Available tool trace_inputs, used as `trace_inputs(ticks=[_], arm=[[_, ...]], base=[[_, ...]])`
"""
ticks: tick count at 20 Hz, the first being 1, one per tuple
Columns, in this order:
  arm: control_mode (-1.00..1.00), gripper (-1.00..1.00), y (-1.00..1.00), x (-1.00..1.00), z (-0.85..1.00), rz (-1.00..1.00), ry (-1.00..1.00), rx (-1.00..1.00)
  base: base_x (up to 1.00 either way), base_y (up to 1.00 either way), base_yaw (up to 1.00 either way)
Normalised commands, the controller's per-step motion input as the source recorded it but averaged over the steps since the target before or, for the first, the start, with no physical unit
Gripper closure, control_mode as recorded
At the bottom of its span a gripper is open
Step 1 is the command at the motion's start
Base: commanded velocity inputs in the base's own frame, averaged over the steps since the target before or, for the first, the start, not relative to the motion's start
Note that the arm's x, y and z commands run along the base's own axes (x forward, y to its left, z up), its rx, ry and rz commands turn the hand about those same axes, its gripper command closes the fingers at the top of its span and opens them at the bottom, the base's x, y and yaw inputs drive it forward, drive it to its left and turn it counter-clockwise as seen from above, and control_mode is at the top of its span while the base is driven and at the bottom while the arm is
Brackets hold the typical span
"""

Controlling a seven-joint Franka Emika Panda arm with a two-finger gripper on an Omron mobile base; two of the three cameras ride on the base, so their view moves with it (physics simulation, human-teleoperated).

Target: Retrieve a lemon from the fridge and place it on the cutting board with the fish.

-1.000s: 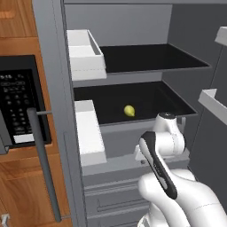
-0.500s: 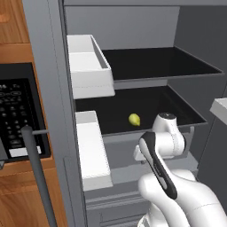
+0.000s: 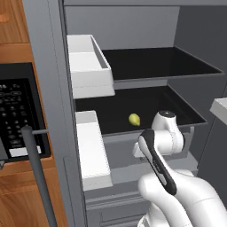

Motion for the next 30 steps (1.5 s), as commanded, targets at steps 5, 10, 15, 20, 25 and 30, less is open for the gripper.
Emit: trace_inputs(ticks=[5,10,15,20,25,30], arm=[[-1.00,-1.00,-0.02,-0.04,0.39,0.00,-0.32,-0.02],[-1.00,-1.00,0.00,-0.13,0.42,0.00,-0.34,-0.05],[-1.00,-1.00,0.00,-0.02,0.46,0.00,-0.28,0.00],[-1.00,-1.00,0.04,-0.01,0.21,0.00,-0.23,0.00],[-1.00,-1.00,0.04,0.12,-0.03,-0.04,-0.01,0.00],[-1.00,-1.00,0.00,0.35,0.04,-0.08,0.00,0.00]], base=[[0.00,0.00,0.00],[0.00,0.00,0.00],[0.00,0.00,0.00],[0.00,0.00,0.00],[0.00,0.00,0.00],[0.00,0.00,0.00]])
